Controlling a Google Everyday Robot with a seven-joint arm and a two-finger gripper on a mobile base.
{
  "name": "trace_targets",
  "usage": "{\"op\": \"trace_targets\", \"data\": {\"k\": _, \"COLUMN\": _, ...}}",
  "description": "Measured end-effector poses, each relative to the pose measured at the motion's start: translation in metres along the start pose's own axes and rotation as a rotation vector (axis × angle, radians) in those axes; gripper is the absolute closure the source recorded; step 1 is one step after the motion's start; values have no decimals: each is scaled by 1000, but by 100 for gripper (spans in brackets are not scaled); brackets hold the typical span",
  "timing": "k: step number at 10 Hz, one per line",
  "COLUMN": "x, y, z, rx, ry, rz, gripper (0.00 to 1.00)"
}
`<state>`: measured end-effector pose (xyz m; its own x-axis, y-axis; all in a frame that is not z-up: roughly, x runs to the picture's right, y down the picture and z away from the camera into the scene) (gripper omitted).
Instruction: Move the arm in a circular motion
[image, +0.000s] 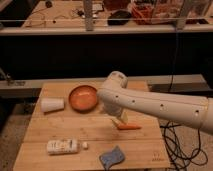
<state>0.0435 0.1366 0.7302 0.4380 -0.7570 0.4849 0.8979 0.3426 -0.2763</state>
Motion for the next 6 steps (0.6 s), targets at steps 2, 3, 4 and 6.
{"op": "trace_targets", "data": {"k": 2, "x": 2, "y": -4, "z": 1, "rx": -2, "ry": 4, "rz": -19, "gripper": 20}}
{"op": "trace_targets", "data": {"k": 3, "x": 3, "y": -9, "z": 1, "rx": -6, "ry": 7, "rz": -32, "gripper": 20}}
{"op": "trace_targets", "data": {"k": 4, "x": 1, "y": -23, "z": 1, "rx": 1, "ry": 8, "rz": -52, "gripper": 20}}
{"op": "trace_targets", "data": {"k": 6, "x": 3, "y": -32, "z": 2, "rx": -4, "ry": 13, "rz": -79, "gripper": 20}}
